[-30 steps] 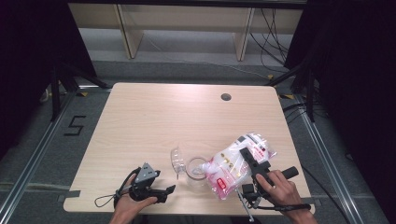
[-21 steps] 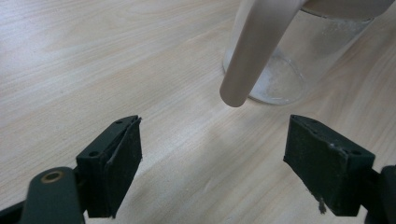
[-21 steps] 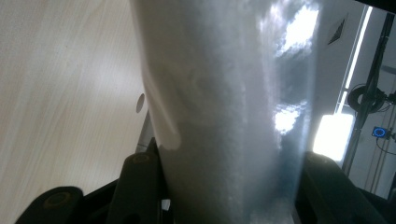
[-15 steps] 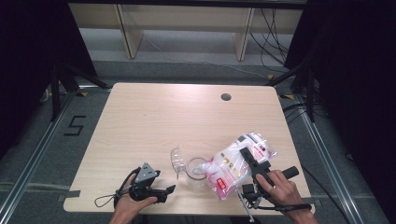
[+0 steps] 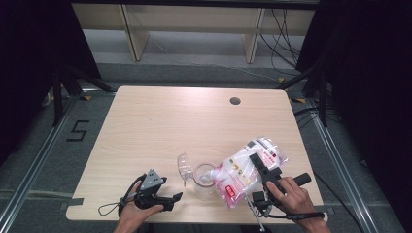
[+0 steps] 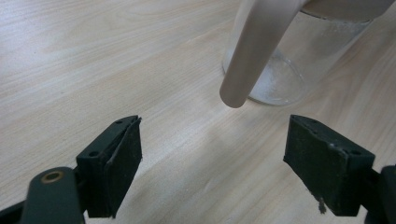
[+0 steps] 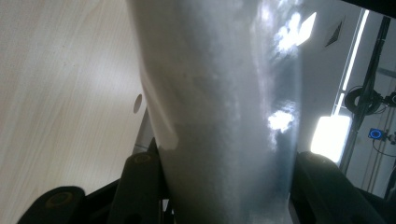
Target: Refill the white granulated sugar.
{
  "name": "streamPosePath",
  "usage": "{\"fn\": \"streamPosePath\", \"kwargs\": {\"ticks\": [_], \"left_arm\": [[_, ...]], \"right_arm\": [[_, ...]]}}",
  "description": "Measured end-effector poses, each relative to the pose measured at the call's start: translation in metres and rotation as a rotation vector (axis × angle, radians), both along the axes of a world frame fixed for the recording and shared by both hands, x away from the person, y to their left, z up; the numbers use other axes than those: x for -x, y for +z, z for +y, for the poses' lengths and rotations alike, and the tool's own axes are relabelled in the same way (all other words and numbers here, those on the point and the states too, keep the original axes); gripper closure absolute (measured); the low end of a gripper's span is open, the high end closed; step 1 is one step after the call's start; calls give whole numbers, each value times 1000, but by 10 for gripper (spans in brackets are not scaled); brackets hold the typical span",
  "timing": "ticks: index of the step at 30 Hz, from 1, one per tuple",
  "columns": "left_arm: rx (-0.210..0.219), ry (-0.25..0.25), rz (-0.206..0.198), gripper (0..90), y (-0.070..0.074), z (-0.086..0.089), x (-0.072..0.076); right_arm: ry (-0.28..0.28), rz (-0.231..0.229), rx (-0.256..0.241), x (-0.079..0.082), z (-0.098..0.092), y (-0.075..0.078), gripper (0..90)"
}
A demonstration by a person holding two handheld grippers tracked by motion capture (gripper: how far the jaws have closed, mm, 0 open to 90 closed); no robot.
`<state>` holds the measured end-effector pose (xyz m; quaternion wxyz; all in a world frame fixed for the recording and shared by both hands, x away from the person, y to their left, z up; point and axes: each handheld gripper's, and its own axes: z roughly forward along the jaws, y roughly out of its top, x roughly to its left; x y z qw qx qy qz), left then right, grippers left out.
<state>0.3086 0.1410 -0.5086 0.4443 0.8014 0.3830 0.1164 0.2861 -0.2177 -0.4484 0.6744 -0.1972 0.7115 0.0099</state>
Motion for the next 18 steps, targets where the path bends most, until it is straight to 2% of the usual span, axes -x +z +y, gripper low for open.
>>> {"fn": "streamPosePath", "kwargs": {"ticks": [2, 4, 6, 9, 12, 14, 18], "left_arm": [[0, 9, 9, 184, 1, 0, 1], [-7, -4, -4, 184, 1, 0, 0], [3, 9, 10, 184, 1, 0, 1], [-9, -5, -7, 185, 1, 1, 0], [-1, 9, 10, 185, 1, 0, 1], [-7, -4, -8, 185, 1, 1, 0], [-1, 11, 7, 185, 1, 0, 1]], "right_arm": [[1, 1, -2, 0, 0, 0, 600], [1, -1, -2, 0, 0, 0, 603], [3, -1, -6, 0, 1, 0, 605], [4, -1, -5, 1, 0, 0, 608], [3, 2, -13, 0, 0, 0, 611], [2, 1, -13, 1, 0, 0, 612], [2, 2, -12, 1, 0, 0, 619]]}}
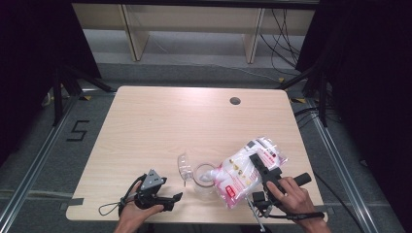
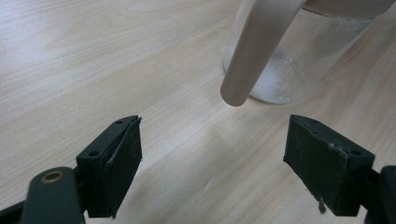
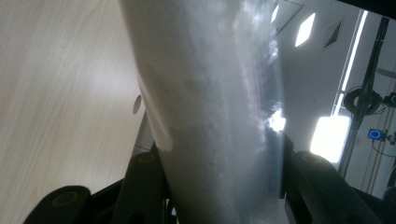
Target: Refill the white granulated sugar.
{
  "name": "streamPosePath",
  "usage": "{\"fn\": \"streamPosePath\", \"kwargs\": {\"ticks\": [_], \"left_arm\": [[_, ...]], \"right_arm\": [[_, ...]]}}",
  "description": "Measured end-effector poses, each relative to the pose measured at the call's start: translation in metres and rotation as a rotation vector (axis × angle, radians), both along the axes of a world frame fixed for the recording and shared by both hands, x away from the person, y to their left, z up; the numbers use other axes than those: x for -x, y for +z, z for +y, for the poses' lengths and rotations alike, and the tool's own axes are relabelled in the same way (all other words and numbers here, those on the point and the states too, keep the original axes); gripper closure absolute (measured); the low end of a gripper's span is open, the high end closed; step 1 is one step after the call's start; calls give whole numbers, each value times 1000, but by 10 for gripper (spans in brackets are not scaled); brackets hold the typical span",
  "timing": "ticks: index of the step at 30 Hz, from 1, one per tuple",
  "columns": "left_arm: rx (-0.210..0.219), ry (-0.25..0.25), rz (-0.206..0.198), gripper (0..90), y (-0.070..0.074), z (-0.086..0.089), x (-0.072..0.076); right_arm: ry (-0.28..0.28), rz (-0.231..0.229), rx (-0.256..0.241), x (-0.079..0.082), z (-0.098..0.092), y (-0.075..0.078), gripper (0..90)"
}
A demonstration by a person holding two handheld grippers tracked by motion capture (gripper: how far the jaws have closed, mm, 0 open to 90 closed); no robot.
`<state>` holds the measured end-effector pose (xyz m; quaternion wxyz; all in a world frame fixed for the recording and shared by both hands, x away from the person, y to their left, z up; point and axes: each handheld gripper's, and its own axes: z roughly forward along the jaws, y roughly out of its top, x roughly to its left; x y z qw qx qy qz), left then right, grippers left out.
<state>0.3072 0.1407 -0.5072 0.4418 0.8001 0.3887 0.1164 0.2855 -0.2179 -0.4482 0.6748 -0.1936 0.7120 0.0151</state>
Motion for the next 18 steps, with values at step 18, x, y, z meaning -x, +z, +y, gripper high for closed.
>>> {"fn": "streamPosePath", "kwargs": {"ticks": [18], "left_arm": [[-2, -12, -8, 185, -1, 0, -1]], "right_arm": [[79, -46, 64, -3, 4, 8, 625]]}}
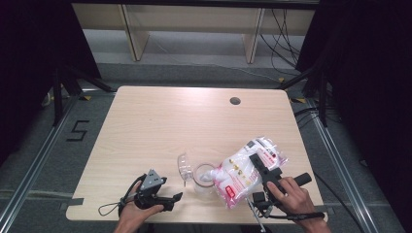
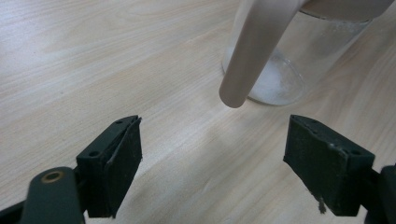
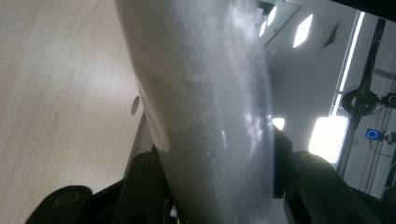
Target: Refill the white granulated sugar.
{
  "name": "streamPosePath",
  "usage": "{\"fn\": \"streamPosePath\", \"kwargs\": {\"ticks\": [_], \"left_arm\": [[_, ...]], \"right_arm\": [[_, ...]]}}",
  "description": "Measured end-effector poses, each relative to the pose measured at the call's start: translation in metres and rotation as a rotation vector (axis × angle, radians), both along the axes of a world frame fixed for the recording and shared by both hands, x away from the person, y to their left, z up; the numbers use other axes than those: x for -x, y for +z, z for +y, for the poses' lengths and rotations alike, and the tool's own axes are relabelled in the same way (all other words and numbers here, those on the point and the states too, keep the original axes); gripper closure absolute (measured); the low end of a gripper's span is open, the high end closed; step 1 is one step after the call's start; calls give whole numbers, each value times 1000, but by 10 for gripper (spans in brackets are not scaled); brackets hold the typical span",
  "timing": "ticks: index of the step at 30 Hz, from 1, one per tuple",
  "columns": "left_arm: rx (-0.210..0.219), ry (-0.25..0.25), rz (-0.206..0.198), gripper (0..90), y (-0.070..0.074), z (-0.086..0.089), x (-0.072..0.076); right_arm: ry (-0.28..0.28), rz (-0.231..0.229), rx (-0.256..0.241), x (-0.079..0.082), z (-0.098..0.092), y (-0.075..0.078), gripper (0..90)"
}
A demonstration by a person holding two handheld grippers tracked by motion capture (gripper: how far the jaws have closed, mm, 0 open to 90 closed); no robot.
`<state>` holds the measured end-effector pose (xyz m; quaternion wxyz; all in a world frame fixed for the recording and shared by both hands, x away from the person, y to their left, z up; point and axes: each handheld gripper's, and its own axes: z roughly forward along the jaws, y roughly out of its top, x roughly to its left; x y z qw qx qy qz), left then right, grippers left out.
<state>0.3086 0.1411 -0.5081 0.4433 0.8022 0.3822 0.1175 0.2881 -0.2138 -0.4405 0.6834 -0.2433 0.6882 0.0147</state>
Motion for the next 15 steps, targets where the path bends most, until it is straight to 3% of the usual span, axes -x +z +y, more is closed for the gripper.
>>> {"fn": "streamPosePath", "kwargs": {"ticks": [2, 3, 4, 5, 7, 9, 11, 13, 15], "left_arm": [[7, 9, 11, 185, 0, -1, 1], [-12, -3, 12, 185, 1, 1, 1], [4, 12, 3, 185, 1, -1, 1], [-6, -4, -6, 185, 1, 1, 0], [10, 11, 11, 185, -1, -1, 0], [3, 13, 9, 185, 1, 0, 1], [-3, -3, -3, 185, 0, 0, 0], [8, 8, 11, 185, -1, 0, 1], [-4, 4, -2, 185, 1, 1, 0]], "right_arm": [[-5, 11, -16, 0, -1, -2, 626], [-1, 0, 0, 0, 0, 0, 626], [12, -13, 2, 0, 1, 1, 626], [12, -13, 2, 0, 1, 1, 626], [14, -12, 3, 0, 1, 1, 627], [-3, 9, -22, 0, -1, -1, 628], [13, -10, 1, 0, 1, 1, 629], [-1, 6, -18, 0, -1, 0, 629], [4, -5, 11, 1, 1, 3, 630]]}}
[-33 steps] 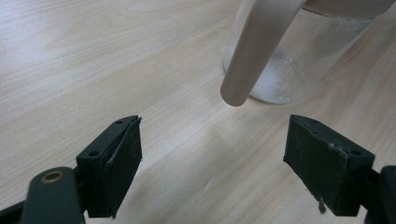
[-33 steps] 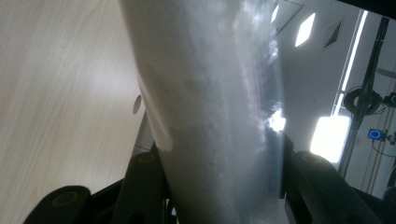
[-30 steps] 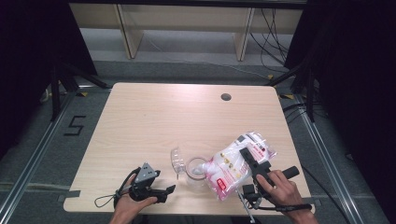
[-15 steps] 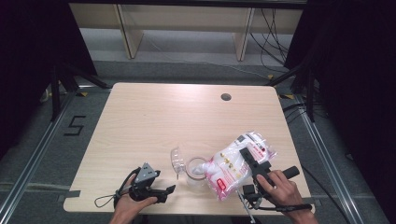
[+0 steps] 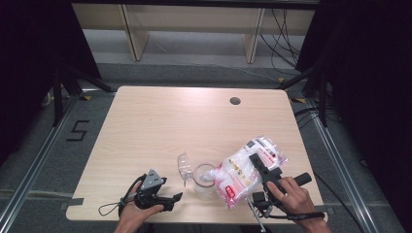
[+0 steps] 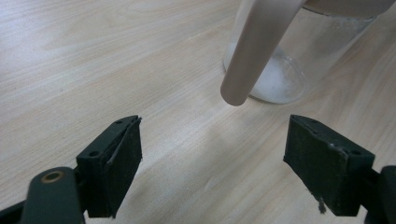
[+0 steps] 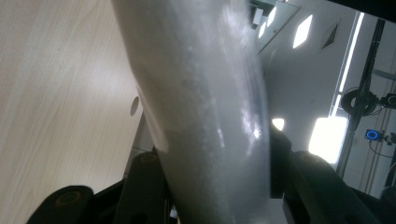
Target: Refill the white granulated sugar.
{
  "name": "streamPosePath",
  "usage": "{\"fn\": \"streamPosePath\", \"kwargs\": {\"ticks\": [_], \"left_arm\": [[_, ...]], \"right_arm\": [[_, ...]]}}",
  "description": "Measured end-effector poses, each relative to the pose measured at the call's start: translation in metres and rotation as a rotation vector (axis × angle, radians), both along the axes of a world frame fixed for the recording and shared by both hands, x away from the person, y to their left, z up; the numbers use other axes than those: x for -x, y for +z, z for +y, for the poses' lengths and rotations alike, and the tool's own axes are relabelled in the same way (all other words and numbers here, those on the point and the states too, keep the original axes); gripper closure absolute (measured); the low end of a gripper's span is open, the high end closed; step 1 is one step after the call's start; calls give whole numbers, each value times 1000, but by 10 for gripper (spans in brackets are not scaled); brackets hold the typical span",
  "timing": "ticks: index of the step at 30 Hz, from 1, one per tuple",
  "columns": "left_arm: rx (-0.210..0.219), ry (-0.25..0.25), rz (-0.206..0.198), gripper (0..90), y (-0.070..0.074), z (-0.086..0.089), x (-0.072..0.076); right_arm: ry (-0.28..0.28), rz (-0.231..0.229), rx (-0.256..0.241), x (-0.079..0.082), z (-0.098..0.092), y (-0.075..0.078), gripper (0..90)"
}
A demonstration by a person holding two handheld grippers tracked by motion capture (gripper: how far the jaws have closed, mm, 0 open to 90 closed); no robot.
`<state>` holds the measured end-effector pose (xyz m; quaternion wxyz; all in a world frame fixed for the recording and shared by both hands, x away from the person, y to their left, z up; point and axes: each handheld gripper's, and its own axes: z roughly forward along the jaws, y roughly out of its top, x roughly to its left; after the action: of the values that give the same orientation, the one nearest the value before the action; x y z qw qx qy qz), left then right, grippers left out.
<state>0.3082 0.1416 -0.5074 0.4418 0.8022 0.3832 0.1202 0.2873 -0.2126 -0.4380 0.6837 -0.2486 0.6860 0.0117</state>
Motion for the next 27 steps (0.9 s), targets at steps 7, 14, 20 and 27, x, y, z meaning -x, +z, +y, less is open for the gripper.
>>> {"fn": "streamPosePath", "kwargs": {"ticks": [7, 14, 20, 27], "left_arm": [[11, -1, 2, 185, -2, -1, -1], [11, 4, 15, 185, -1, -1, 0], [7, 5, 10, 185, -1, 0, 1], [11, 4, 11, 185, -1, -1, 0]], "right_arm": [[3, -6, 15, 1, 1, 2, 633], [1, -1, 7, 1, 1, 1, 637], [-19, 20, -21, 1, 0, -1, 640], [-15, 17, -24, 0, 0, -1, 645]]}}
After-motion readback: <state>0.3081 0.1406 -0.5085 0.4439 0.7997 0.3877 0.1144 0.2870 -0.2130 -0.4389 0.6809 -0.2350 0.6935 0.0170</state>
